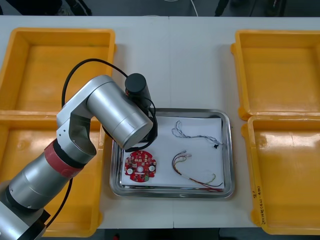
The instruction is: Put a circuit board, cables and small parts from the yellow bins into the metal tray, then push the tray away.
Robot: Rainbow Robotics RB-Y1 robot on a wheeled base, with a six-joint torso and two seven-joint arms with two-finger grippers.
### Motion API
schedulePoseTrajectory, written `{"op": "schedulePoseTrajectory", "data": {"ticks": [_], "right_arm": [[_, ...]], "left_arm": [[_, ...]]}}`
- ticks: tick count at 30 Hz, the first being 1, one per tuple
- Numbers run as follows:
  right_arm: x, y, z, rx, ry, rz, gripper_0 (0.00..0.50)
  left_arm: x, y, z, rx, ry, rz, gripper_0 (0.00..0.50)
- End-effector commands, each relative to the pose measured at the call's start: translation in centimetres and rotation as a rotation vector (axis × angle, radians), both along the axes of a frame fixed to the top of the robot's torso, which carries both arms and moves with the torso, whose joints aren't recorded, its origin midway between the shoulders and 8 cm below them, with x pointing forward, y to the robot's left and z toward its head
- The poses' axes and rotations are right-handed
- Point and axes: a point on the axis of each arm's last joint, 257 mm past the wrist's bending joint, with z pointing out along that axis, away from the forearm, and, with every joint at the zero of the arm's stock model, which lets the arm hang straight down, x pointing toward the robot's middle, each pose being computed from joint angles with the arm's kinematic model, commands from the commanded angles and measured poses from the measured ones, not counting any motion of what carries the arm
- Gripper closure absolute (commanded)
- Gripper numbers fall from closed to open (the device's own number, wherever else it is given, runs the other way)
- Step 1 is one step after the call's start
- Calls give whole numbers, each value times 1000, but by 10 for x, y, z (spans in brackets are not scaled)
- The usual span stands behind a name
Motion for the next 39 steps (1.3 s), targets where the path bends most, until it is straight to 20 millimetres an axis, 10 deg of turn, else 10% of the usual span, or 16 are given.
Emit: {"op": "schedulePoseTrajectory", "data": {"ticks": [1,16,39], "right_arm": [[-1,-4,8,1,-26,-42,0],[-1,-3,7,8,-24,-39,0],[-8,2,6,21,-1,-37,0]], "left_arm": [[4,-8,24,-5,-29,-28,0],[20,8,77,-1,-26,-32,0],[31,109,162,56,-3,27,0]]}}
